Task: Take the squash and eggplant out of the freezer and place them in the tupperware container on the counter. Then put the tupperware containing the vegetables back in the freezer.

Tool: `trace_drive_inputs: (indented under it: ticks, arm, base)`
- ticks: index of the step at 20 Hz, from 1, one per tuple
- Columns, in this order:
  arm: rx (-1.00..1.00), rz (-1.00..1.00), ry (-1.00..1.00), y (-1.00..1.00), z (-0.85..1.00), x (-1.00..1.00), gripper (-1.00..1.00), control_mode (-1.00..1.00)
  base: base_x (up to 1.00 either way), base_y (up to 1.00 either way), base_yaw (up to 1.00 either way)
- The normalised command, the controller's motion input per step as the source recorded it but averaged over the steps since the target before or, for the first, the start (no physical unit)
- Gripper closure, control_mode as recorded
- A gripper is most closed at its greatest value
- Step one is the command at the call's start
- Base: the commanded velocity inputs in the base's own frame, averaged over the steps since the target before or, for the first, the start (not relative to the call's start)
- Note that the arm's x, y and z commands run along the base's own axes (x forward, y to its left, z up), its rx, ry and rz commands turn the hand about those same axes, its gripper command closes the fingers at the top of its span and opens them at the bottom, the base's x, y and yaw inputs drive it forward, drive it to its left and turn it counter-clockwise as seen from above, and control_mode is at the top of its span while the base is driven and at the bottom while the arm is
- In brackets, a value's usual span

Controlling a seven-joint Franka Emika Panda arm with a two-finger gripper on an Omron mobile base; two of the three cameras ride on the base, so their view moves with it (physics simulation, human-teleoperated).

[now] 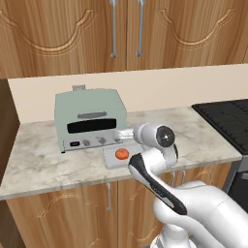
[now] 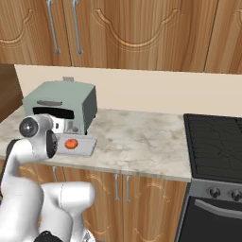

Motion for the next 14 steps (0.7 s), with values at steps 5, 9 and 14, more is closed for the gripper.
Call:
trace_drive_inputs:
  ticks: [5,9,14]
  arm:
    - [0.0,0.0,0.18,-0.1,1.0,-0.72,-1.0,-1.0]
    - [0.0,0.0,0.34,-0.22,0.66,-0.71,-1.0,-1.0]
    - [0.0,0.0,0.36,-0.31,0.03,-0.69,-1.0,-1.0]
  base:
    - [0.0,0.0,0.0]
    - [0.0,0.0,0.0]
    - [0.0,0.0,0.0]
